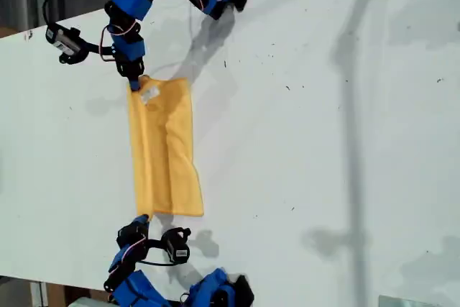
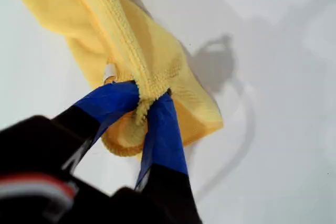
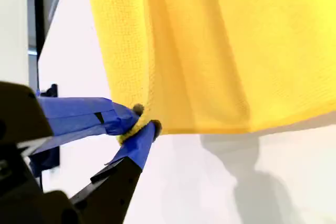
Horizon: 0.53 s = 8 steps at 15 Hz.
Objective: Grasp corners of a square towel and fold twice.
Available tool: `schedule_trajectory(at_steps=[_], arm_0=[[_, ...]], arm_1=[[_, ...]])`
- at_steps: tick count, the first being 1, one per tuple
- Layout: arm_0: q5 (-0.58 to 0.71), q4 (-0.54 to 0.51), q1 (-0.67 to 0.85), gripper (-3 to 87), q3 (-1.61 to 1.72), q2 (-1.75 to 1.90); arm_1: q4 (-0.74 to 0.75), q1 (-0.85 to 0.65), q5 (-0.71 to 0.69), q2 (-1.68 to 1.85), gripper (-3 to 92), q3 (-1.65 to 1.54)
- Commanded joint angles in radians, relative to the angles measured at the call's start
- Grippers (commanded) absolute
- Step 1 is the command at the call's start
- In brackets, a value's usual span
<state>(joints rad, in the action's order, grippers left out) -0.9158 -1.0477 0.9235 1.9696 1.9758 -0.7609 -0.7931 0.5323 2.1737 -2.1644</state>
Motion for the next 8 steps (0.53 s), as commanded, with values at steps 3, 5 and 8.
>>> schedule_trajectory(at_steps=[3, 5, 8], arm_0=[[-0.071, 0.067, -0.083, -2.6, 0.156, 0.115], [-0.100, 0.029, -0.106, -2.6, 0.160, 0.160], [-0.161, -0.091, -0.130, -2.6, 0.080, 0.163]], arm_1=[[-0.026, 0.043, 0.052, 0.285, -0.1, -0.212], [-0.037, 0.084, 0.075, 0.351, -0.1, -0.282], [-0.051, 0.129, 0.089, 0.328, -0.1, -0.304]])
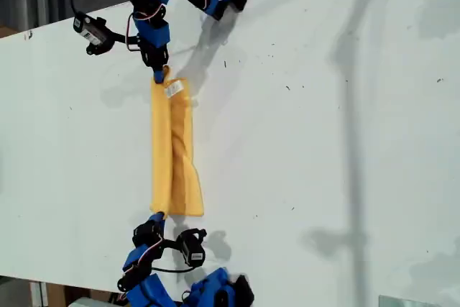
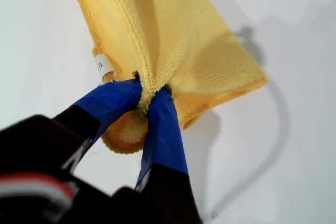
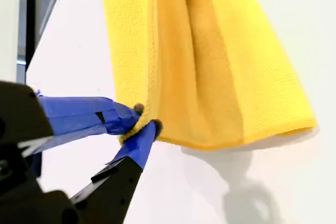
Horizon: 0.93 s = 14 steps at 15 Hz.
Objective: Grasp corners of a square towel and fold twice.
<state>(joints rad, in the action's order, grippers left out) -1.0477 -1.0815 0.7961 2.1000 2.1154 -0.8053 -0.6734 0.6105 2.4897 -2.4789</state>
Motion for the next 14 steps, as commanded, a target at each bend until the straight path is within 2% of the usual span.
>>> schedule_trajectory(at_steps=[1, 3, 6, 10, 13, 14], arm_0=[[-0.049, -0.061, -0.003, -2.6, -0.044, 0.014], [-0.098, -0.006, -0.008, -2.6, 0.040, -0.003], [-0.160, 0.158, -0.014, -2.6, 0.212, -0.017], [-0.204, 0.173, -0.041, -2.6, 0.252, -0.034], [-0.221, 0.195, -0.057, -2.6, 0.307, -0.040], [-0.230, 0.195, -0.064, -1.8, 0.314, -0.037]], arm_1=[[-0.025, 0.023, 0.015, -0.029, -0.1, 0.029], [-0.043, 0.051, 0.046, -0.135, -0.1, 0.055], [-0.034, 0.055, 0.091, -0.287, -0.1, 0.091], [-0.011, 0.046, 0.094, -0.578, -0.1, 0.239], [-0.029, 0.092, 0.124, -0.778, -0.1, 0.356], [-0.037, 0.098, 0.129, -0.785, 3.3, 0.367]])
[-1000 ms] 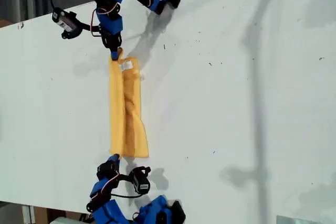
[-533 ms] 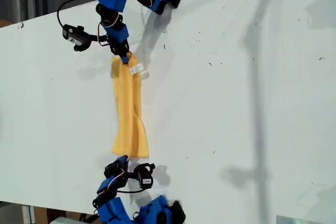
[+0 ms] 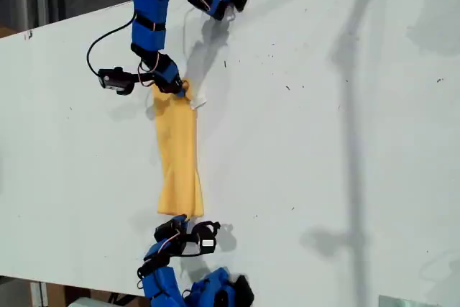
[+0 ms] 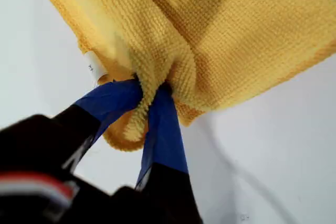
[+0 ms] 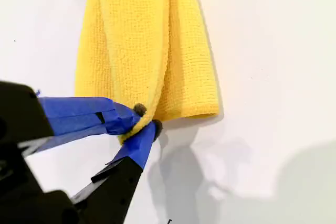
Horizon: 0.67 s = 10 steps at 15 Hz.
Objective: Grasp corners of a square towel and fold twice.
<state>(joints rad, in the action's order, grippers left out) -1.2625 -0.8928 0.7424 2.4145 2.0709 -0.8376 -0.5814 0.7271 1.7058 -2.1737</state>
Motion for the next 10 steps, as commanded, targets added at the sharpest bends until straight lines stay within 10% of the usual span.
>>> schedule_trajectory(at_steps=[1, 4, 10], arm_0=[[-0.017, 0.002, -0.026, 6.5, 0.002, 0.015], [-0.014, -0.074, -0.060, 30.2, -0.031, 0.075], [-0.074, -0.158, -0.133, 23.8, 0.025, 0.281]], arm_1=[[-0.015, 0.008, 0.009, 0.012, 14.0, 0.064], [-0.080, 0.011, 0.005, 0.074, 32.8, 0.086], [-0.227, 0.023, 0.012, 0.218, 40.7, 0.114]])
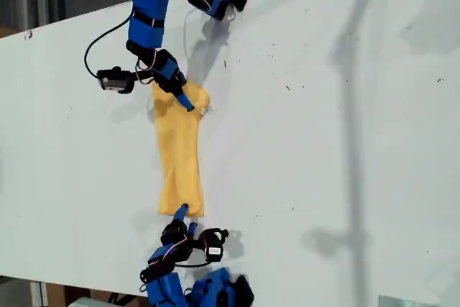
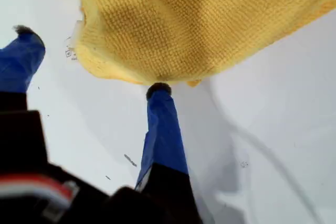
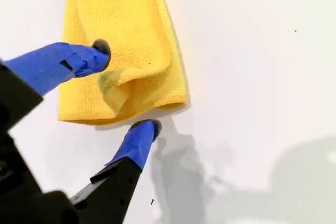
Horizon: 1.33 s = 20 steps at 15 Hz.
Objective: Grasp corners of a square towel and fold twice.
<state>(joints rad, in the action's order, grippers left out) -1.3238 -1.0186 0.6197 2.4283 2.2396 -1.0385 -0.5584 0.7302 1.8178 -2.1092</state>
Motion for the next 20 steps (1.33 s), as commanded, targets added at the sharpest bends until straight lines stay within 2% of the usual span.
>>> schedule_trajectory(at_steps=[1, 3, 5, 9, 10, 12, 15, 20], arm_0=[[-0.014, -0.035, -0.002, 23.7, 0.063, 0.209], [-0.008, -0.137, 0.028, 23.5, 0.094, 0.342], [0.014, -0.189, 0.086, 23.7, 0.155, 0.506], [0.023, -0.287, 0.199, 22.8, 0.341, 0.775], [0.015, -0.318, 0.198, 22.7, 0.385, 0.884], [-0.018, -0.322, 0.167, 22.4, 0.422, 0.940], [-0.025, -0.318, 0.163, 22.4, 0.485, 1.020], [-0.034, -0.293, 0.152, 22.0, 0.629, 1.147]], arm_1=[[-0.057, -0.015, 0.005, 0.147, 40.7, 0.043], [-0.086, -0.064, -0.009, 0.184, 41.3, 0.026], [-0.046, -0.143, -0.034, 0.115, 41.9, 0.023], [0.009, -0.222, -0.071, -0.308, 42.5, 0.186], [0.006, -0.230, -0.081, -0.388, 37.2, 0.229], [-0.034, -0.253, -0.077, -0.448, 1.3, 0.270], [-0.049, -0.371, -0.091, -0.417, 0.0, 0.186], [0.015, -0.508, -0.043, -0.126, -0.1, -0.086]])
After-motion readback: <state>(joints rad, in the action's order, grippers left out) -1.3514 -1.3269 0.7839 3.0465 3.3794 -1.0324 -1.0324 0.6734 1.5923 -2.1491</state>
